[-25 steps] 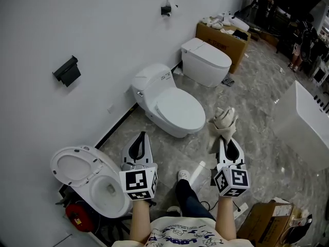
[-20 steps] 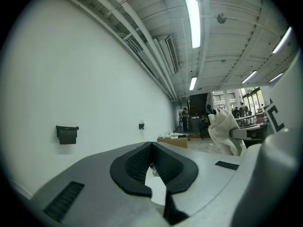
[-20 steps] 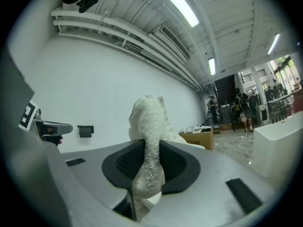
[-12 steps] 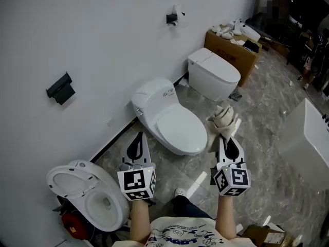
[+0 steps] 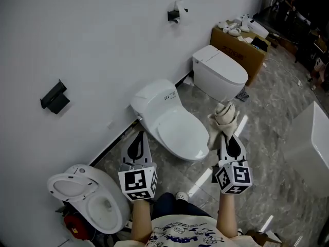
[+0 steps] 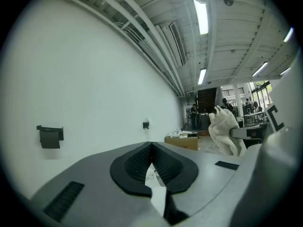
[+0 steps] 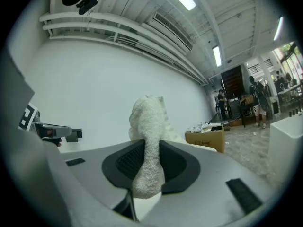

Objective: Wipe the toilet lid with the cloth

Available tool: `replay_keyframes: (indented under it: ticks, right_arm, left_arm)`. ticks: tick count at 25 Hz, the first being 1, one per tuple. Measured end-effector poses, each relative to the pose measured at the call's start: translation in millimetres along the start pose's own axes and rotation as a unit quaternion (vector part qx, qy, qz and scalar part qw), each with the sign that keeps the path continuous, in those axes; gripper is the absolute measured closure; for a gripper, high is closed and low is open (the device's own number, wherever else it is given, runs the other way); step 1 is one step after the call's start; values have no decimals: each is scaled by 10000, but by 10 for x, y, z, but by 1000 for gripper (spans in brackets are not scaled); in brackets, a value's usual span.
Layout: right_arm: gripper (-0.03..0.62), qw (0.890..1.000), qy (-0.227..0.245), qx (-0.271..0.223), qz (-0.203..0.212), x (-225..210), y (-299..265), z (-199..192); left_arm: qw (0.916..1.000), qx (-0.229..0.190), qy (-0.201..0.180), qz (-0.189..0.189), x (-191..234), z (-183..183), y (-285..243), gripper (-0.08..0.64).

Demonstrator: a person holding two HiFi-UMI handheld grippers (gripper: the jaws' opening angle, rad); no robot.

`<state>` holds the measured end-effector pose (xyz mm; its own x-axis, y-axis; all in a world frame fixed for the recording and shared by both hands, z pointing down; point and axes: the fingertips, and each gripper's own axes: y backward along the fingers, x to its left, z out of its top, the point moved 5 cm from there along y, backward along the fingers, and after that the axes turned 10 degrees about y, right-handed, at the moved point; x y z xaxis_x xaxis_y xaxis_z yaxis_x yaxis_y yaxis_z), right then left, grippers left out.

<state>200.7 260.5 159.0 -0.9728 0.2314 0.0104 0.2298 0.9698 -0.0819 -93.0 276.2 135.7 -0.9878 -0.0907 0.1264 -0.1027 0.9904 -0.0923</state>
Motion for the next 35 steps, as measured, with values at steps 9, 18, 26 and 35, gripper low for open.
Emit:
replay_keyframes:
  ticks: [9,18,26,35]
  right_arm:
    - [508,9996,-94,257,-24,-108,-597,-231]
    - [508,9990,-69,351,-272,-215,-1394,-325]
    - [508,9974,-46,492,-515,-127,-2311,-302]
    - [508,9940,-5,815,-733,35,-3131,-515]
  left_arm:
    - [9995,319,0,-26,93,-216,-668,557]
    - [9981,464,35,-396,194,-315,-1655,557]
    - [9962,569,55,-654,614,-234,-2616,557]
    - [9919,914,114,-871,1074,-453,-3492,557]
